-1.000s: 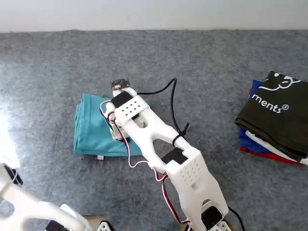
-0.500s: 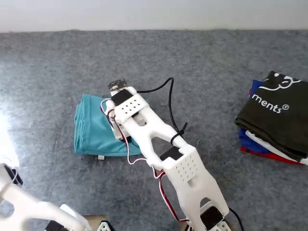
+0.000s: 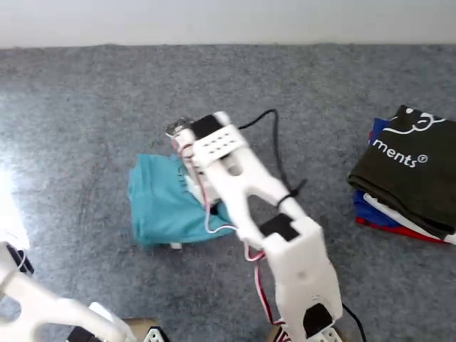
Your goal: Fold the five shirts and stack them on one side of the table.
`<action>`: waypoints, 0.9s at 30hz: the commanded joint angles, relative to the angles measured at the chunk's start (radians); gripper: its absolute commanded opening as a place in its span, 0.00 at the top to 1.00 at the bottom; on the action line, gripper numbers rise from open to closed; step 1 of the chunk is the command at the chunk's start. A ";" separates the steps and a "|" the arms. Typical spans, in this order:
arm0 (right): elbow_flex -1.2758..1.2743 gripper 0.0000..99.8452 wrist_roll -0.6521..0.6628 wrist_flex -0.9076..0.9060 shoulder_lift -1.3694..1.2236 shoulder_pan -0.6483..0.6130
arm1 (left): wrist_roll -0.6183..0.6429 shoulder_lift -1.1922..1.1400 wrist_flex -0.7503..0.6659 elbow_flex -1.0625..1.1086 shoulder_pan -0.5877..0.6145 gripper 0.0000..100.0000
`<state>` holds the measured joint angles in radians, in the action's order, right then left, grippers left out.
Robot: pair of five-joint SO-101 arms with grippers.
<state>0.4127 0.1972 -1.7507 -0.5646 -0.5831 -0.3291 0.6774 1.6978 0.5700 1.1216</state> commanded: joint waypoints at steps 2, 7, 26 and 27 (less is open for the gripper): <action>-0.143 0.99 0.428 -0.042 0.180 0.191 | -0.003 0.023 -0.011 -0.015 0.005 0.89; -0.098 0.99 0.899 0.073 0.188 0.372 | -0.003 0.023 -0.011 -0.015 0.003 0.89; -0.087 0.79 0.836 0.661 0.183 0.390 | -0.005 0.023 -0.009 -0.015 0.002 0.89; -0.087 0.76 0.761 0.654 0.203 0.390 | -0.005 0.023 -0.009 -0.015 0.002 0.89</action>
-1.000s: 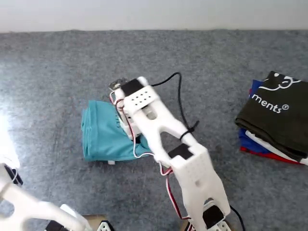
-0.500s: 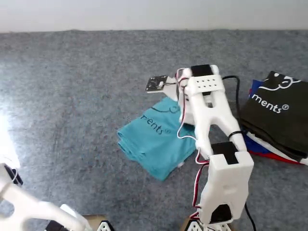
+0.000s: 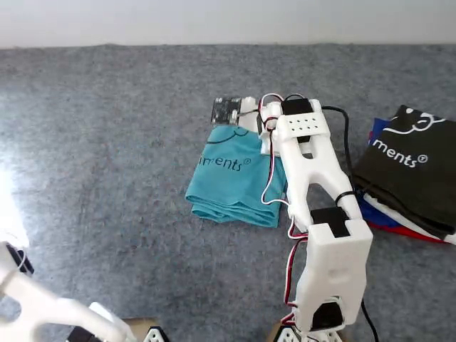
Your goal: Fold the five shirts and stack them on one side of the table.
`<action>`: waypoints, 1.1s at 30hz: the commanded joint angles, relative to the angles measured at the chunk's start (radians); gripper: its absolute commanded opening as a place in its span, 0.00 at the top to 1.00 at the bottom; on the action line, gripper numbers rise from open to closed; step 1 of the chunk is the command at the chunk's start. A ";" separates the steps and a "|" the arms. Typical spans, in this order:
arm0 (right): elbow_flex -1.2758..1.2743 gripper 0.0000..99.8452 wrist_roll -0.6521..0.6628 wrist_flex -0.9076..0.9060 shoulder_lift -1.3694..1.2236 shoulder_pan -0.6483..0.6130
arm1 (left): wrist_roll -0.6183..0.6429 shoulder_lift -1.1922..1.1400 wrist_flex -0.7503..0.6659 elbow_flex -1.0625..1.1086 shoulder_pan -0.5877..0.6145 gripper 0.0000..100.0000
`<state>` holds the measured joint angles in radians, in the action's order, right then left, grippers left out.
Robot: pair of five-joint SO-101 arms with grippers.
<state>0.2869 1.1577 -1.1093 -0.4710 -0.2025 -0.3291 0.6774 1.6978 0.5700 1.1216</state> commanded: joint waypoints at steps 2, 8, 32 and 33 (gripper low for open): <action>0.038 0.75 -0.333 -0.019 0.147 0.008 | -0.005 0.023 -0.009 -0.013 0.000 0.89; 0.040 0.75 -0.586 -0.223 0.234 -0.053 | -0.005 0.023 -0.011 -0.013 0.000 0.89; 0.037 0.99 -1.158 -0.680 -0.102 -0.220 | 0.005 0.017 0.034 -0.005 0.002 0.89; 0.037 0.99 -1.158 -0.682 -0.105 -0.228 | 0.005 0.017 0.034 -0.005 0.002 0.89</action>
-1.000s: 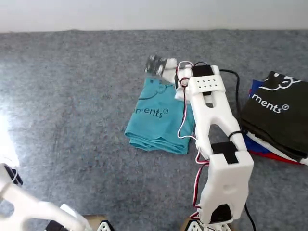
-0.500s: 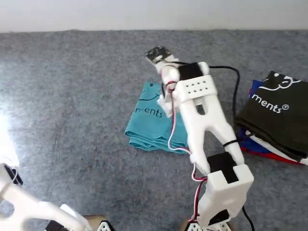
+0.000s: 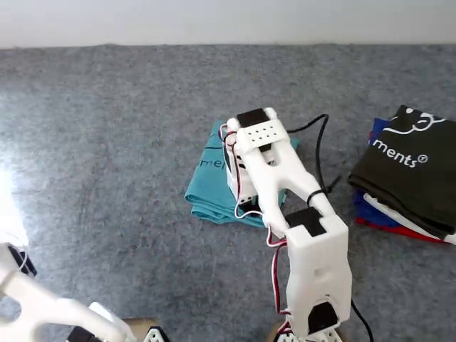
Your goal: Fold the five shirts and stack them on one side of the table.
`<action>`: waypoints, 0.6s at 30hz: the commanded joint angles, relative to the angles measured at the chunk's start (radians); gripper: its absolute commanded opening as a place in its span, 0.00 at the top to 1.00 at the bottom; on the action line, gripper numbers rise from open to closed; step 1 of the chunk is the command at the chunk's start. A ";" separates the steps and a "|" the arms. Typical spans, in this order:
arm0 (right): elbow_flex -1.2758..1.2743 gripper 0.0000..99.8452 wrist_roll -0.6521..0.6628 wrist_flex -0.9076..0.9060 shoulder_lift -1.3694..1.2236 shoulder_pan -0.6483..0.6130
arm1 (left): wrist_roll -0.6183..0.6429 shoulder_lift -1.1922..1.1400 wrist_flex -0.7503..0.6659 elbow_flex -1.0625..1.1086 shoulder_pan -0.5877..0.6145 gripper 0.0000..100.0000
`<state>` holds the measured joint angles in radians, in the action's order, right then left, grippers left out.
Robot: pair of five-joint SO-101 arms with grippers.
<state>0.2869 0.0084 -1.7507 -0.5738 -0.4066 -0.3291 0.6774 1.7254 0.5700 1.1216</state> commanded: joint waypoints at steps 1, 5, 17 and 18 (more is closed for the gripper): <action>0.035 0.99 -0.009 -0.041 0.002 -0.027 | 0.005 0.017 0.006 -0.005 0.002 0.89; 0.035 0.99 -0.008 -0.045 0.084 -0.036 | 0.005 0.017 0.006 -0.005 0.002 0.89; 0.037 0.99 -0.011 0.179 0.136 -0.050 | 0.005 0.017 0.017 0.002 0.005 0.89; 0.037 0.99 -0.009 0.176 0.101 -0.064 | 0.005 0.017 0.015 0.008 0.005 0.89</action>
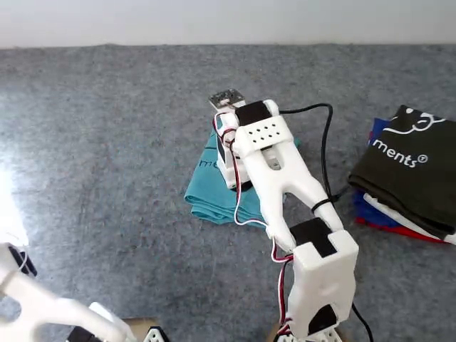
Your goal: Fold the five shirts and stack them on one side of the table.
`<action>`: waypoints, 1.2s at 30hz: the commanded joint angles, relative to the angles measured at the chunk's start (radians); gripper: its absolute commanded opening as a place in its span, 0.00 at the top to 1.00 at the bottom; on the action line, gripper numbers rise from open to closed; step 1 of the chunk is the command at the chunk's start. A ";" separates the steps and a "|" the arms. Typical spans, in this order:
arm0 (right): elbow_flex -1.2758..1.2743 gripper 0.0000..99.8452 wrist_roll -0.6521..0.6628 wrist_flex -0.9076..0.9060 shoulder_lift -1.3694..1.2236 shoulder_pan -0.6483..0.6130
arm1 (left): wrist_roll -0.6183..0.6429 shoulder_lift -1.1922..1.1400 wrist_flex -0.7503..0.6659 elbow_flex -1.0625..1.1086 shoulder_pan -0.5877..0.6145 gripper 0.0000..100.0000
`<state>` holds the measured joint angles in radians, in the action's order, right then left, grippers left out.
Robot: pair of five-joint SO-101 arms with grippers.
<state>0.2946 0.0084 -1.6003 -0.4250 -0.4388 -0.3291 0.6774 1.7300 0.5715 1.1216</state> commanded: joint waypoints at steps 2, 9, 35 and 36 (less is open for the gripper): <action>0.029 0.99 -0.009 -0.022 -0.117 -0.065 | 0.005 0.017 0.008 0.024 0.003 0.89; 0.035 0.99 -0.009 -0.170 -0.213 -0.189 | 0.005 0.017 0.006 0.028 0.003 0.89; 0.034 0.61 -0.514 0.220 0.082 -0.036 | 0.005 0.017 -0.006 0.033 0.003 0.89; 0.034 0.54 -0.546 0.229 0.082 -0.035 | 0.005 0.017 -0.006 0.033 0.003 0.89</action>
<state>0.3099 -0.4120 -1.4070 -0.3989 -0.4864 -0.3291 0.6774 1.7315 0.6068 1.1216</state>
